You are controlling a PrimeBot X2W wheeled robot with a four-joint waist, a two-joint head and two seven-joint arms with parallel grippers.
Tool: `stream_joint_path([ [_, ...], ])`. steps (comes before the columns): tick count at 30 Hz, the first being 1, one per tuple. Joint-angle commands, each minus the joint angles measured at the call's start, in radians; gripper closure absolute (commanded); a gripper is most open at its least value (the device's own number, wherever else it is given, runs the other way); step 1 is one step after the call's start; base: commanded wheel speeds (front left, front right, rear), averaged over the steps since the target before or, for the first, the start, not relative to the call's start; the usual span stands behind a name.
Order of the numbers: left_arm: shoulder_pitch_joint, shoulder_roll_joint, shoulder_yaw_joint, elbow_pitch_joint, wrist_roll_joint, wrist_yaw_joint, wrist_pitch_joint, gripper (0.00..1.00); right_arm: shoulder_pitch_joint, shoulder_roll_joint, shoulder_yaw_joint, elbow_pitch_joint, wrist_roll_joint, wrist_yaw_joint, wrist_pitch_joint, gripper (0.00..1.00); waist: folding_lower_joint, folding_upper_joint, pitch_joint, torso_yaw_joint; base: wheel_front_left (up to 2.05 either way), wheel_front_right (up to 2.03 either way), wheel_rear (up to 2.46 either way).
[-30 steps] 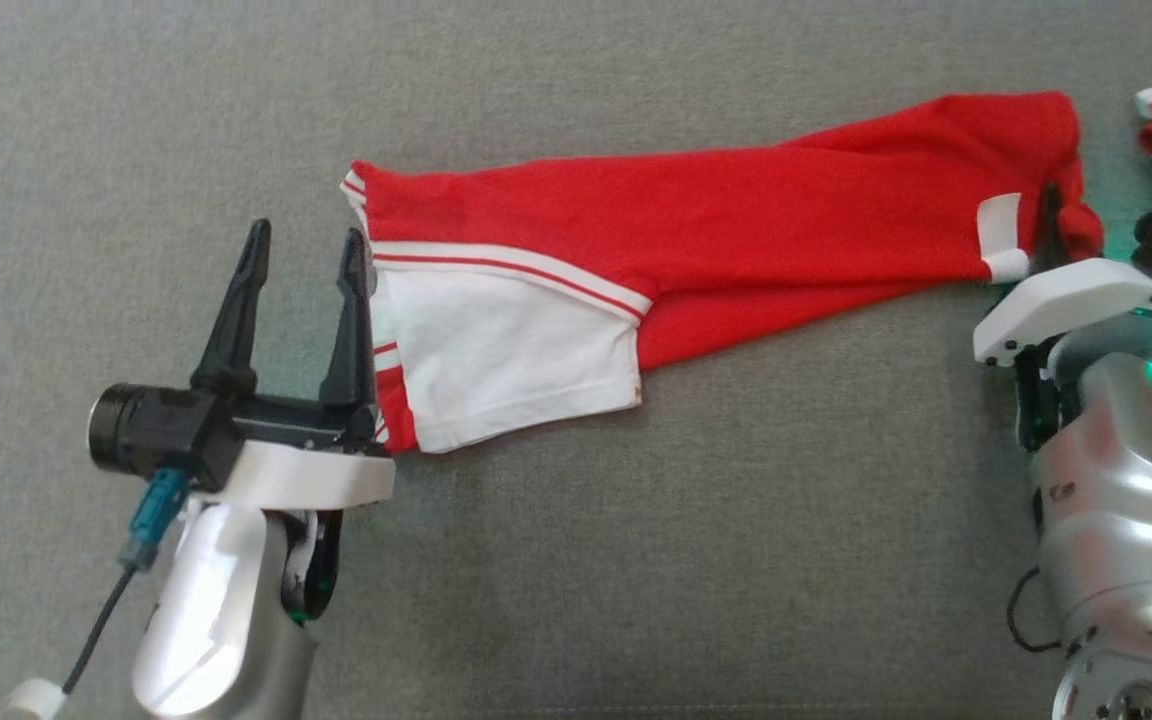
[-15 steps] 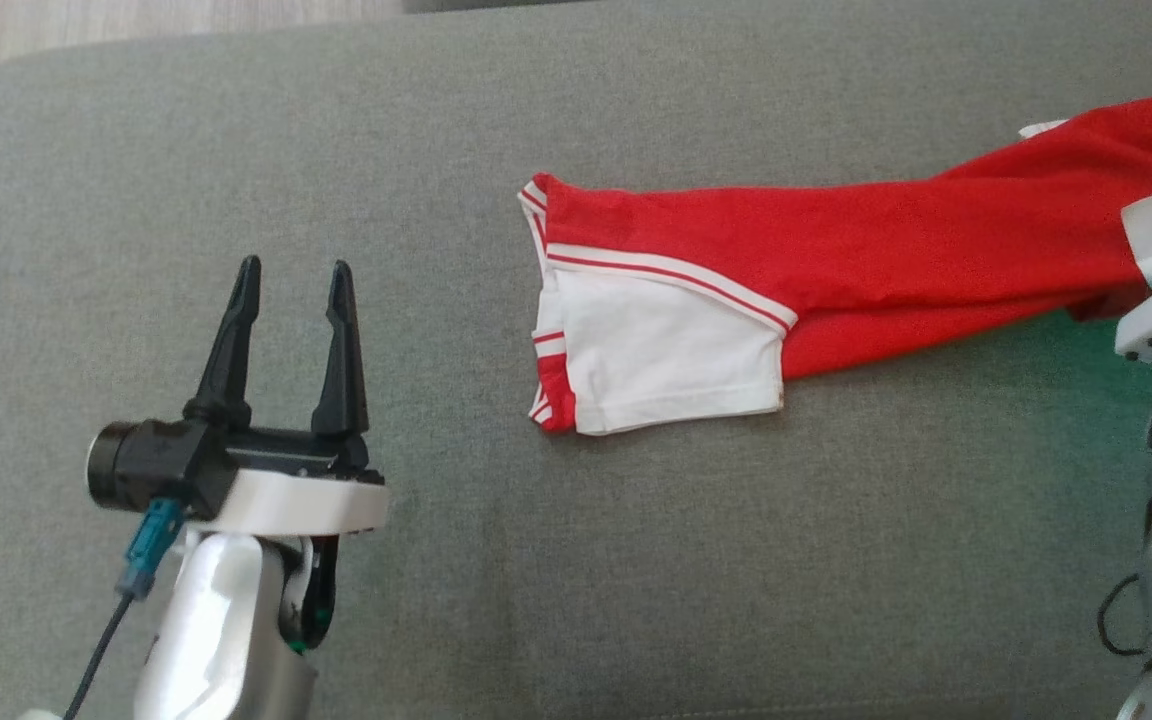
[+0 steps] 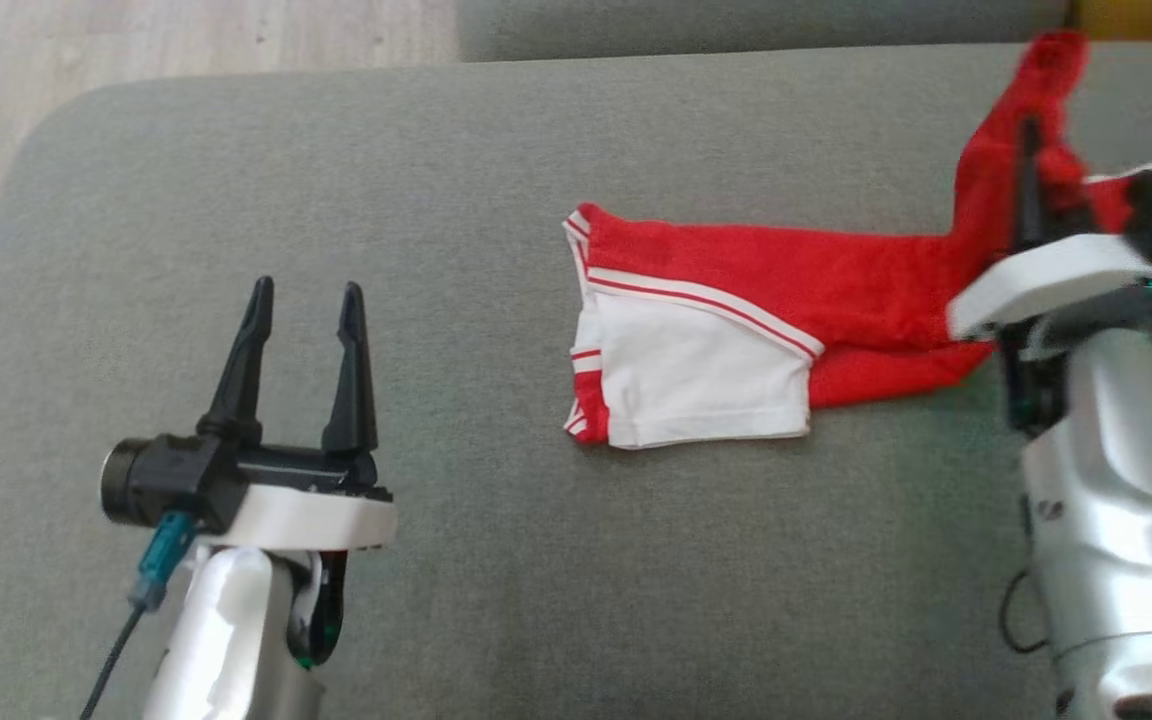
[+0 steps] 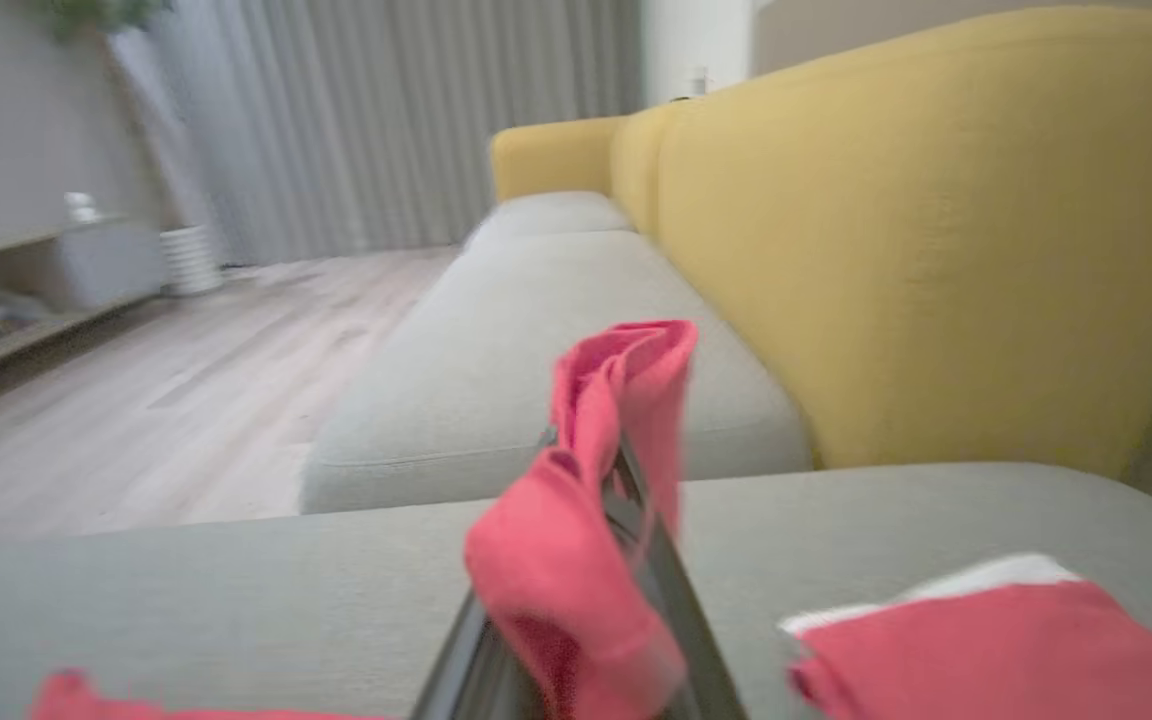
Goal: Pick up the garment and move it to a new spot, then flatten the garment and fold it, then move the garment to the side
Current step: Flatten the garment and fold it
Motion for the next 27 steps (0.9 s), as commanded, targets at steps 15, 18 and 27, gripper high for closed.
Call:
stream_joint_path([
  [15,-0.027,0.002,-0.023,-0.037,-0.025,0.015,-0.005,0.0,0.051,0.017,0.531,-0.052,0.311,-0.001,0.029,1.0,0.0001,0.0,0.022,0.12,0.0,0.0,0.0],
  [18,-0.026,0.002,-0.023,-0.037,-0.028,0.018,-0.005,0.0,0.061,0.017,0.57,-0.014,0.308,-0.001,0.028,1.0,0.0001,0.0,0.023,0.131,0.0,0.0,0.0],
  [27,-0.02,0.002,-0.045,-0.043,-0.042,0.026,-0.005,0.0,0.082,0.017,0.65,0.064,0.301,-0.001,0.082,0.0,0.0001,0.0,0.009,0.148,0.0,0.0,0.0],
])
